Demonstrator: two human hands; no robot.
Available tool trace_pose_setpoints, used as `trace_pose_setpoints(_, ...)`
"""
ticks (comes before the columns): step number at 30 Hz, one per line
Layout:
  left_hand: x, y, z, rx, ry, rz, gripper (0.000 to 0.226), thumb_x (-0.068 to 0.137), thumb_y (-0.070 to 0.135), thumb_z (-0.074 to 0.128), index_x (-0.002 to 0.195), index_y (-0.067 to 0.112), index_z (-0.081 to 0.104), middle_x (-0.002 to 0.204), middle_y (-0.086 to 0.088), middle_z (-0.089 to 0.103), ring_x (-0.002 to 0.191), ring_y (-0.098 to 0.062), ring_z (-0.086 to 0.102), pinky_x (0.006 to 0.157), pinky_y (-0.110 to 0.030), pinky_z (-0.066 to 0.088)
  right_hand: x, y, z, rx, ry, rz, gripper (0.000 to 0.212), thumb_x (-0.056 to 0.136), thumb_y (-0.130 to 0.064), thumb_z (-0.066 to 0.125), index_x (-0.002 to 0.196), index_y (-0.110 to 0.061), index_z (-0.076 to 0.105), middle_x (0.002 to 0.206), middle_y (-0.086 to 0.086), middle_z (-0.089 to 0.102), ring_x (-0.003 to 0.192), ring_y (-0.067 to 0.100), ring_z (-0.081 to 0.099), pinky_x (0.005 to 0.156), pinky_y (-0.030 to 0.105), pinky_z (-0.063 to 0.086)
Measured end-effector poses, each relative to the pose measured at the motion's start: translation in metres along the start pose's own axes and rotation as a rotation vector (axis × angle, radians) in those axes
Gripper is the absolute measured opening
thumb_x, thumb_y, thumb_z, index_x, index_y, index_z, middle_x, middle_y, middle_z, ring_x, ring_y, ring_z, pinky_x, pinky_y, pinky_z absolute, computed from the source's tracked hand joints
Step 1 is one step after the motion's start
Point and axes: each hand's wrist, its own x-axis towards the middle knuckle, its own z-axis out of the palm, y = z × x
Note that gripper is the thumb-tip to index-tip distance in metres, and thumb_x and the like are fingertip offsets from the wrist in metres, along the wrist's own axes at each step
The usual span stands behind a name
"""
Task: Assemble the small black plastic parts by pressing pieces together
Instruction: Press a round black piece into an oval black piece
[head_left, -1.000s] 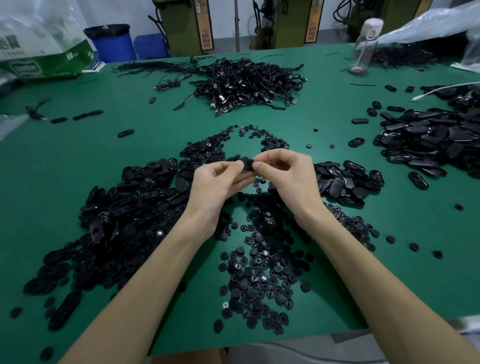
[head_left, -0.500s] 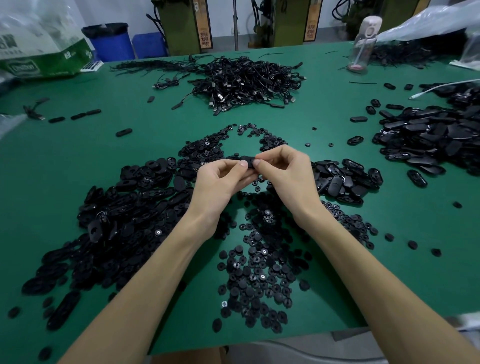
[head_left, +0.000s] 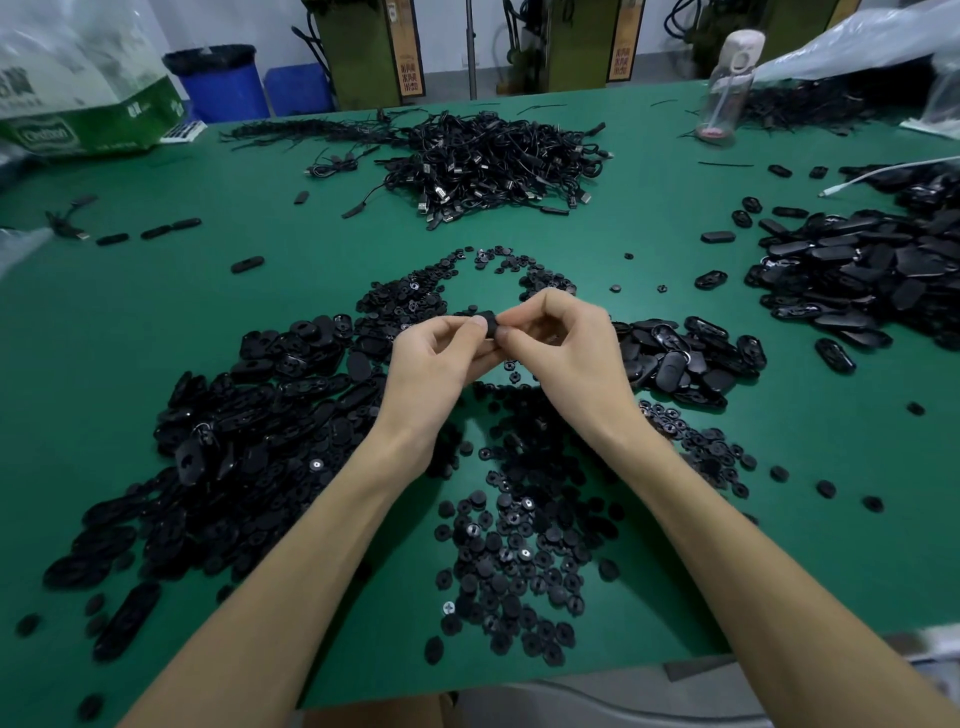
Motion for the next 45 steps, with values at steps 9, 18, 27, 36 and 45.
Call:
trace_pose_setpoints(9,0.0003,0.0003,-0.0062,-0.041,-0.028,-0.007,0.024,0.106,0.014,0.056,0.113,-0.003,0.072,0.106,-0.016,0.078,0.104,-0.027,0.076,0.095,-0.034,0.059,-0.0037,-0.0038,0.0015,-0.102,-0.047,-0.107,0.016,0.093,-0.01,0.071,0.103,-0.021,0.077,0.096,0.002,0.066,0.081,0.01,0.06,0.074,0.014,0.044)
trace_pose_setpoints(18,-0.0011,0.0004,-0.0016,0.055,-0.016,0.021,0.024,0.106,0.015,0.056,0.109,-0.003,0.072,0.098,-0.015,0.078,0.089,-0.022,0.077,0.077,-0.028,0.061,-0.0008,-0.0009,0.0015,0.057,0.007,-0.011,0.014,0.091,-0.016,0.077,0.103,-0.019,0.071,0.088,0.001,0.072,0.081,0.021,0.068,0.067,0.032,0.052)
trace_pose_setpoints(27,-0.0018,0.0012,-0.0011,0.085,-0.049,0.091,0.017,0.103,0.007,0.061,0.117,0.001,0.069,0.097,-0.014,0.075,0.08,-0.024,0.073,0.071,-0.034,0.062,0.0008,-0.0025,-0.0024,0.169,0.034,0.024,0.011,0.091,-0.007,0.072,0.098,-0.015,0.076,0.08,0.001,0.072,0.073,0.01,0.062,0.066,0.023,0.05)
trace_pose_setpoints(36,-0.0015,0.0046,-0.002,0.01,-0.072,-0.011,0.019,0.102,0.005,0.061,0.116,-0.004,0.069,0.107,-0.027,0.072,0.086,-0.023,0.071,0.073,-0.034,0.062,-0.0007,-0.0027,-0.0017,0.153,0.022,-0.013,0.011,0.09,-0.003,0.072,0.096,-0.011,0.076,0.069,-0.009,0.069,0.063,0.003,0.062,0.059,0.015,0.048)
trace_pose_setpoints(45,-0.0016,0.0041,0.0003,0.037,-0.041,-0.012,0.018,0.098,-0.004,0.057,0.107,-0.011,0.07,0.103,-0.024,0.076,0.097,-0.037,0.075,0.085,-0.042,0.063,-0.0065,-0.0073,0.002,0.023,0.009,-0.08,0.013,0.088,-0.003,0.074,0.096,-0.014,0.078,0.083,0.006,0.071,0.078,0.028,0.068,0.075,0.043,0.061)
